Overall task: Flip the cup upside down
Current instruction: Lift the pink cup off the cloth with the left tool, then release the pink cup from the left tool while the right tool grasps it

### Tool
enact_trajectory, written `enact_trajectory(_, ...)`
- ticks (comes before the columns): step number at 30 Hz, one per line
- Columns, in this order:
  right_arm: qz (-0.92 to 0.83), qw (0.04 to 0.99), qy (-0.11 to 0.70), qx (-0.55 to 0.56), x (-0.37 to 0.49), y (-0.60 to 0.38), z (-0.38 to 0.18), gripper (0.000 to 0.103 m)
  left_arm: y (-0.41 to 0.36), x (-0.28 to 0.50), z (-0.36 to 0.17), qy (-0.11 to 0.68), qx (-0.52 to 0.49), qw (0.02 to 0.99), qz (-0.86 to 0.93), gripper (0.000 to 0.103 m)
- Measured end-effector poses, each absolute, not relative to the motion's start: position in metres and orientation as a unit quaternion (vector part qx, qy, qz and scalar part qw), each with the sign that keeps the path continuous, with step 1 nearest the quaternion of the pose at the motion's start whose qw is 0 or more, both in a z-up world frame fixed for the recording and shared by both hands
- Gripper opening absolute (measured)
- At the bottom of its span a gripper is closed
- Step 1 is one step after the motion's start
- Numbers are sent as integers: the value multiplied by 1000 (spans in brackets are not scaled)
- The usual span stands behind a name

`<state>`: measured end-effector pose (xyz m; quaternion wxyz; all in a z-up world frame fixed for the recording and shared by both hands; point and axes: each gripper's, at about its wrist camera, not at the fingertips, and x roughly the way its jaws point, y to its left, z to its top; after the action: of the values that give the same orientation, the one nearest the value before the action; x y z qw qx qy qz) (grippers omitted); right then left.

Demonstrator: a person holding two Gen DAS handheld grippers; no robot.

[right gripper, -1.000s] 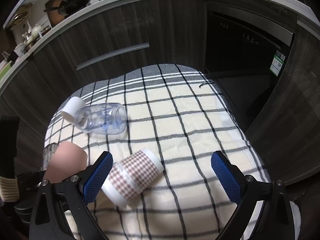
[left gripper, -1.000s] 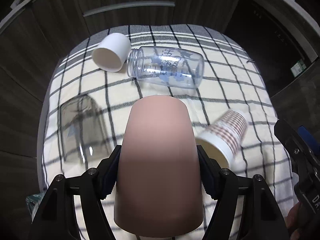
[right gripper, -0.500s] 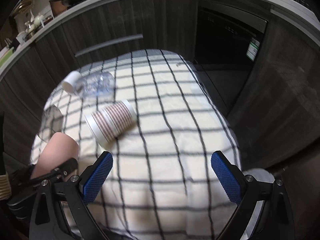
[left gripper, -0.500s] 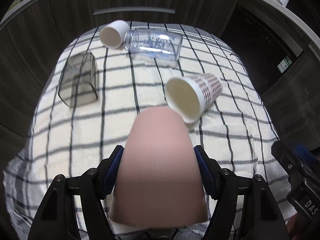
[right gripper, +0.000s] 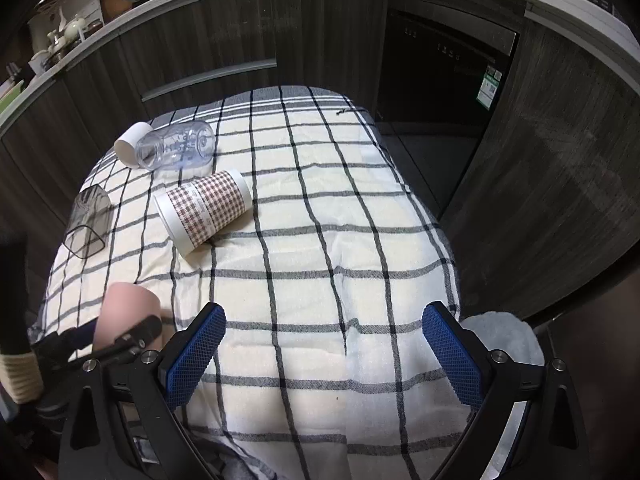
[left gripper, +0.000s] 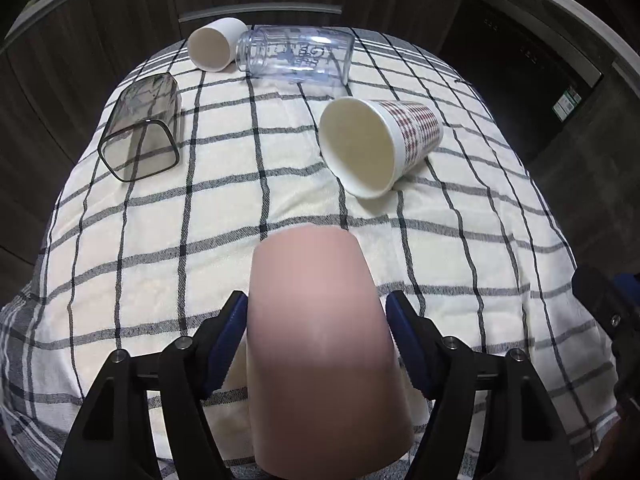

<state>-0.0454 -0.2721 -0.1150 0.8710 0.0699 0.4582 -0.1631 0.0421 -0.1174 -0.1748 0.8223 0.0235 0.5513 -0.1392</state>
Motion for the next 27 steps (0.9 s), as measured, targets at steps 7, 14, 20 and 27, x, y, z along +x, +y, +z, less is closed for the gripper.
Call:
enact_trajectory(7, -159, 874, 455, 58, -50, -262, -101, 99, -107, 36, -159, 547, 4, 824, -146, 87)
enact_trajectory(14, -105, 880, 458, 68, -38, -235, -73, 99, -60, 22, -108, 494, -29, 860, -124, 98)
enact_trajectory(20, -42, 859, 503, 81, -4, -204, -73, 99, -8, 15, -76, 443, -45, 893, -71, 102)
enact_trajectory(27, 9, 811, 583, 58, 44, -151, -91, 99, 44, 20, -72, 417, -47, 908, -6, 102)
